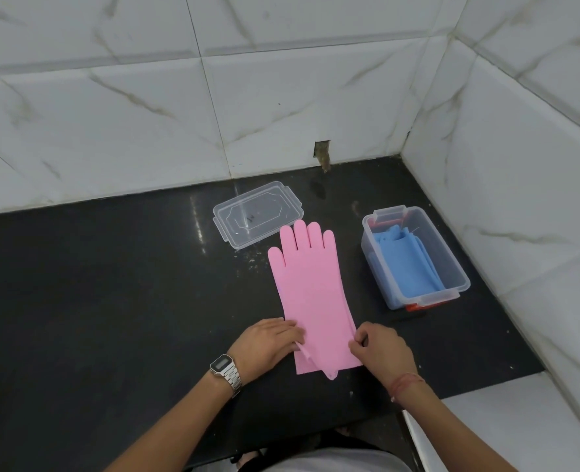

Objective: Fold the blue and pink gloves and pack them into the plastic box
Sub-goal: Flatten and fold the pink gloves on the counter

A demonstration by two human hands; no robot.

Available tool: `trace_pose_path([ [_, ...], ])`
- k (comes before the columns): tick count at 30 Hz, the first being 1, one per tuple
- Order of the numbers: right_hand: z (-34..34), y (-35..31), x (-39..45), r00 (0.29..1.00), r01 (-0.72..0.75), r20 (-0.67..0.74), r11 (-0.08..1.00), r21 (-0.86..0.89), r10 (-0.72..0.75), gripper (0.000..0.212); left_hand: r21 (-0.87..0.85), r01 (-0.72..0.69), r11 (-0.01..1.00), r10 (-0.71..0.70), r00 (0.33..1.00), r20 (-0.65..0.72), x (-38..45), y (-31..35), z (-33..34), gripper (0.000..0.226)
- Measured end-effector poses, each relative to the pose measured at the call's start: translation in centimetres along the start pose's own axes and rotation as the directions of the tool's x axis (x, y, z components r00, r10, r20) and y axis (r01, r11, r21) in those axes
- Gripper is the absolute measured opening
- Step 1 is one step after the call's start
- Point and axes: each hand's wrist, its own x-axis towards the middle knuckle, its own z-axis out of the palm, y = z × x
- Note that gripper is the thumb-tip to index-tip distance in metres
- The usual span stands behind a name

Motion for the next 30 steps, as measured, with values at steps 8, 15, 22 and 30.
trace_pose_path([
  [8,0.0,0.1,0.4,0.999,-0.02,-0.046,0.993,0.117,0.026,0.013,0.011,-0.021,1.0,0.021,1.0,0.019,0.1,0.8,0.1,0.014],
  [15,-0.7,0.0,-0.7,0.994,-0.014,0.105,0.952,0.306,-0.02,0.028,0.008,-0.011,1.0,0.011,1.0,0.016,-0.2,1.0,0.1,0.011],
  [22,-3.2,-1.5,-4.8,0.928,-0.145,0.338,0.688,0.711,-0.154,0.049,-0.153,0.047,0.987,-0.034,0.996,0.084,-2.4,0.4,-0.3,0.041],
  [30,-5.5,-5.0,-7.8,0.828,-0.532,0.485,-0.121,0.838,-0.282,0.036,-0.2,0.073,0.977,-0.042,0.987,0.155,-1.9,2.0,2.2,0.087],
])
